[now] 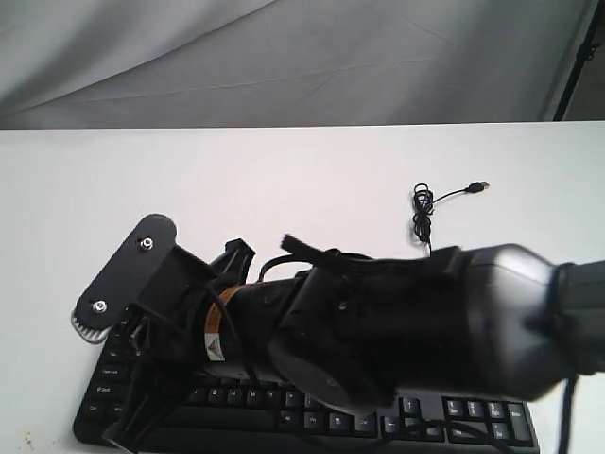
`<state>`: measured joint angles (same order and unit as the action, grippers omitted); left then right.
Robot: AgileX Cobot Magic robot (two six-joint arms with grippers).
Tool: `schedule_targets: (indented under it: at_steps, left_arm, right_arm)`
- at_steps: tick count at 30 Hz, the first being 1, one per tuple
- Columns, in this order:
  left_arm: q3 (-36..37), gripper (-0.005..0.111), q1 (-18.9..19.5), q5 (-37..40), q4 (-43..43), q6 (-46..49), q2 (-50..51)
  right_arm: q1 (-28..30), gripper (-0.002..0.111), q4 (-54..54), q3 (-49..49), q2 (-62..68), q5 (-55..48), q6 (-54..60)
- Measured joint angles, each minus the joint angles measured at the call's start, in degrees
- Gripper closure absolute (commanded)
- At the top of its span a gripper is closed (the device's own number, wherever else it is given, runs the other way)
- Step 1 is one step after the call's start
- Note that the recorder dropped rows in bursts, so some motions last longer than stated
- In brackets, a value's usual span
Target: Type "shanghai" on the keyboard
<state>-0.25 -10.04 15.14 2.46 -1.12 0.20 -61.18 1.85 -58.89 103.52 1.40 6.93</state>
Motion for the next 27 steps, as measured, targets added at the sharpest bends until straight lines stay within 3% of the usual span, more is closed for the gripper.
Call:
schedule_targets:
  at_steps: [15, 21, 27]
  left_arm:
    - [0.00, 0.107, 0.00, 0.00, 0.00, 0.00, 0.00]
    - [0.00, 0.107, 0.00, 0.00, 0.00, 0.00, 0.00]
    - [0.00, 0.107, 0.00, 0.00, 0.00, 0.00, 0.00]
  right_arm:
    - [0.00, 0.108, -3.32, -2.92, 8.20, 2.51, 0.00]
    - [0.00, 0.108, -4.54, -12.36, 13.93, -7.47, 1.72]
    - [1.48, 0.108, -4.54, -12.80, 15.90, -9.32, 1.85]
